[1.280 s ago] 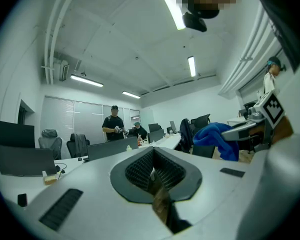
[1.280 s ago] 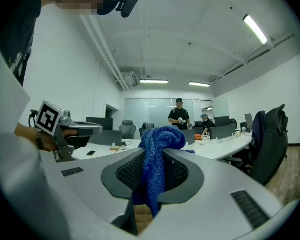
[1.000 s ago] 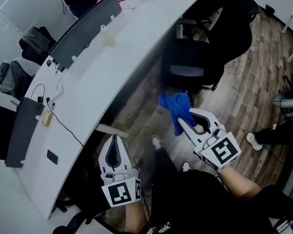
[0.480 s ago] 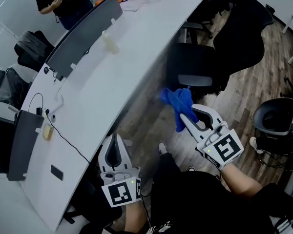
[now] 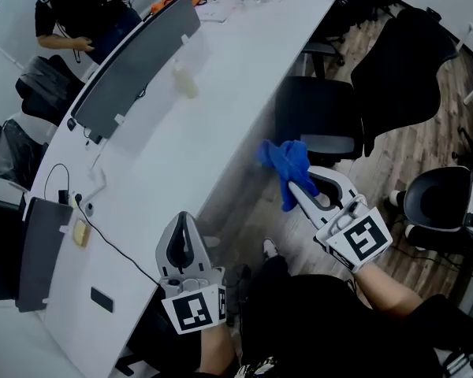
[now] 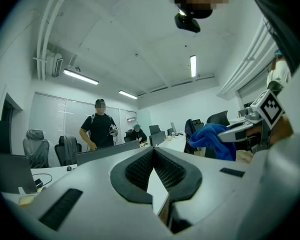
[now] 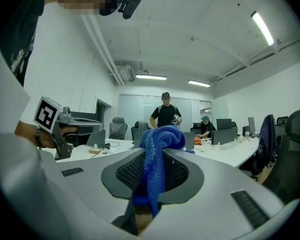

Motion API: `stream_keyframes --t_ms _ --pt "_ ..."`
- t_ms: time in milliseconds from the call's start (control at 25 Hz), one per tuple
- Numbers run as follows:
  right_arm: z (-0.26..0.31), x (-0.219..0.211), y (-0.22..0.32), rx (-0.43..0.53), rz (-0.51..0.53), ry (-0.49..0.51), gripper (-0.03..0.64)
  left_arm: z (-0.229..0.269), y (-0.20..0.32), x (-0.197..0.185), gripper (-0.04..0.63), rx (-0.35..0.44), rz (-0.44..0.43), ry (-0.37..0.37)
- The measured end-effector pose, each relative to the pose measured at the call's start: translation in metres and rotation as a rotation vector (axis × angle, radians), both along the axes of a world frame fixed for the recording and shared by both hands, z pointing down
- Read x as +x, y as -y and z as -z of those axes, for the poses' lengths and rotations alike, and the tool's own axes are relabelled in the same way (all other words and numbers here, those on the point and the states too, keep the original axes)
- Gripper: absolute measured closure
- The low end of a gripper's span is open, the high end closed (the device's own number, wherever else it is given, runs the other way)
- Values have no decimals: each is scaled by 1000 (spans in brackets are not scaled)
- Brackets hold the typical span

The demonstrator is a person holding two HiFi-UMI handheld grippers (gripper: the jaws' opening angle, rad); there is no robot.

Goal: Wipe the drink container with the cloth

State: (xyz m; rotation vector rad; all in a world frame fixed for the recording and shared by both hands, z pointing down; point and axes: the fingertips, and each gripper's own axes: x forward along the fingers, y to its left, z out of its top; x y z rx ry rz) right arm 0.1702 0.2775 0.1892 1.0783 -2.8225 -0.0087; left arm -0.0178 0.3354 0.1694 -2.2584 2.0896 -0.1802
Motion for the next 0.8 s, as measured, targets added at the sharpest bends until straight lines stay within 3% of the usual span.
stream_keyframes --t_ms 520,800 --pt "-2 -53 44 24 -18 7 552 -4 43 -51 592 12 -16 -6" --pt "-4 -63 54 27 -26 -1 552 -4 57 -59 592 21 -26 -2"
